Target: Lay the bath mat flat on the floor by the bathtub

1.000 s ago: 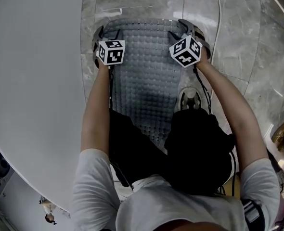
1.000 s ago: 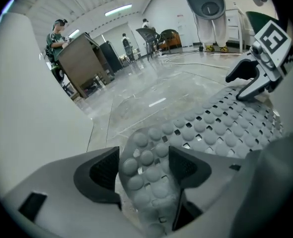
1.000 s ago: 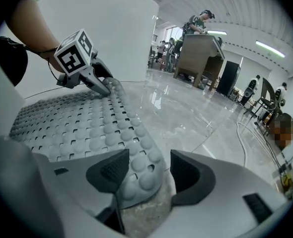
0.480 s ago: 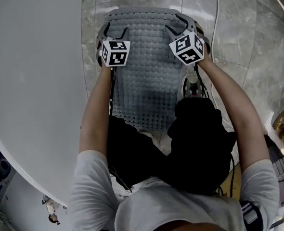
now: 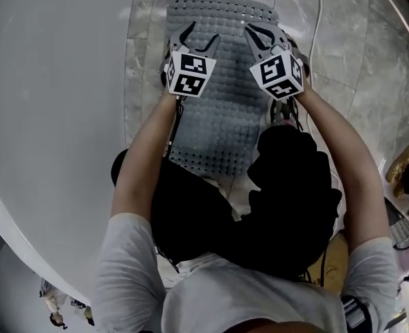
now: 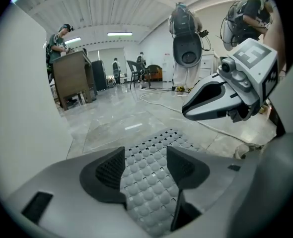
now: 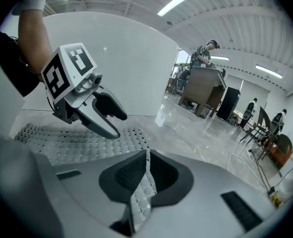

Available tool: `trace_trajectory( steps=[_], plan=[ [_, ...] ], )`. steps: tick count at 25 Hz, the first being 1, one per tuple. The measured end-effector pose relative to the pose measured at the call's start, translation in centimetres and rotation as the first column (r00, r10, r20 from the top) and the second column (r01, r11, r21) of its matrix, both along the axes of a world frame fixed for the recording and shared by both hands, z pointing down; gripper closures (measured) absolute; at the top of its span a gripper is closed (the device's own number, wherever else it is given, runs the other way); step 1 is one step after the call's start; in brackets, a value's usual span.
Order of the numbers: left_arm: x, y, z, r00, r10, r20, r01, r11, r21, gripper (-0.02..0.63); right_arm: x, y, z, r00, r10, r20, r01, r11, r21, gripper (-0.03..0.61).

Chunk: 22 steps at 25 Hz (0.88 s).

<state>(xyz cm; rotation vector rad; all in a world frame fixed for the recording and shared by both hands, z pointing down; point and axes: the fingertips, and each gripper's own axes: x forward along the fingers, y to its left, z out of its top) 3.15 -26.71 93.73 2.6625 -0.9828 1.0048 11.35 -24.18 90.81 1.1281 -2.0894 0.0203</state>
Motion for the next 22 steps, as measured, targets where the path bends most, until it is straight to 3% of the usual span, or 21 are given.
trace_trajectory(
  steps=[4,8,11,16,22],
  plan=[
    [-1.5,1.2,-2.4,1.0,-0.001,-0.031,0.001,1.0,0.003,0.409,-1.4,0.9,-3.7,0.997,-0.04,-0.07,0.043,0.998,0.035,0.571],
    [-2.6,3.2,-3.9,0.998,-0.006,-0.07,0.006,1.0,-0.01,0.588,-2.0,2.2,-6.4,0.995,-0.049,-0.084,0.05,0.999,0.018,0.571],
    [-2.7,3.7,-3.5,0.996,-0.029,-0.089,0.024,0.998,-0.05,0.601,-2.3,2.7,-6.5,0.989,-0.062,-0.132,0.063,0.998,0.004,0.571],
    [-3.1,2.9,-2.4,0.992,-0.084,-0.097,0.076,0.993,-0.091,0.601,-3.0,2.2,-4.9,0.99,-0.076,-0.12,0.073,0.997,-0.029,0.572],
    [-3.0,2.6,0.0,0.983,-0.175,-0.055,0.164,0.973,-0.163,0.601,-2.8,0.8,-1.9,0.999,-0.019,0.032,0.022,0.993,-0.112,0.572]
  ],
)
